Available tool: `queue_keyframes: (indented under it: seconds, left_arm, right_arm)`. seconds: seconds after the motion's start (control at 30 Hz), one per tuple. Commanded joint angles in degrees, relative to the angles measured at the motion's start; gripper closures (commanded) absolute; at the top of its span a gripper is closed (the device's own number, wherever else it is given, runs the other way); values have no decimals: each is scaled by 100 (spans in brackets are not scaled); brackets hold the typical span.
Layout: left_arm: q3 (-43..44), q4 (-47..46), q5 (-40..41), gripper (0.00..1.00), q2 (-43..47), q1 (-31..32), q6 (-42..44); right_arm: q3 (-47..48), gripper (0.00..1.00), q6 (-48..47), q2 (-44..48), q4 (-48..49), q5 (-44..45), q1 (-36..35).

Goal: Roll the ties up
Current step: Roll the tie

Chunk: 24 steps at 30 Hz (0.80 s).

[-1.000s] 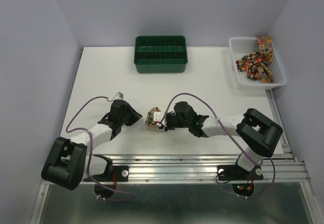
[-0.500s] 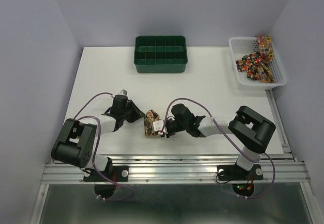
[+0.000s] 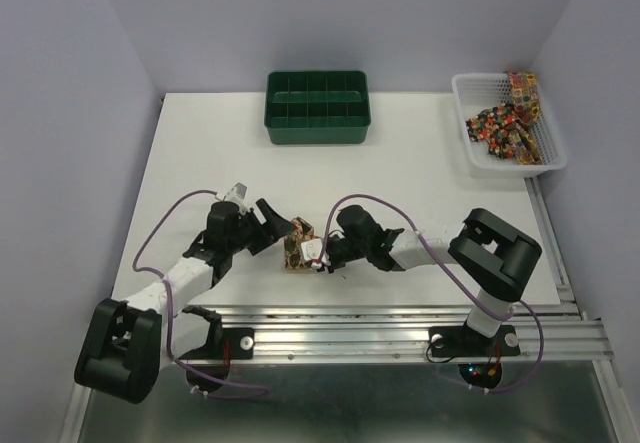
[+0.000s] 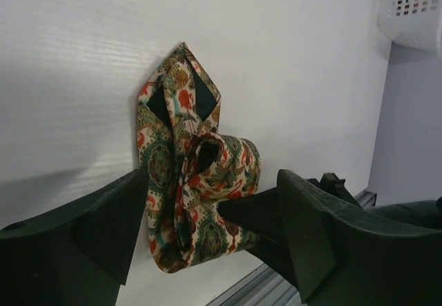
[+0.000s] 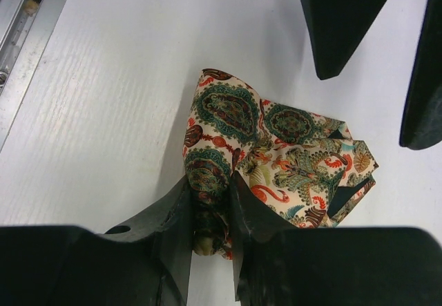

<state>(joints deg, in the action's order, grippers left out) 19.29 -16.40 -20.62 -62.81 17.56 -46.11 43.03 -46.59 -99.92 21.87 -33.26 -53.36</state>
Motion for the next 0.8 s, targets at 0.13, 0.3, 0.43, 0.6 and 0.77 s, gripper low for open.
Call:
queue_keyframes:
  seconds: [0.13, 0.3, 0.43, 0.6, 0.77]
  left_arm:
    - [65, 250, 303, 11, -160, 985, 215]
    - [602, 945, 848, 24, -995, 1135, 295]
    - [646, 1157, 1078, 35, -1067, 1205, 225]
    - [655, 1306, 1323, 38, -1058, 1223, 225]
    - [804, 1455, 1447, 38, -1295, 1276, 313]
  right_arm:
    - [92, 87, 1, -247, -359, 82, -60]
    - [101, 87, 18, -230, -368, 91, -60]
    - [75, 86, 27, -195, -359, 91, -60]
    - [22, 77, 71, -159, -306, 109, -51]
    - [101, 41, 299, -72, -420, 214, -60]
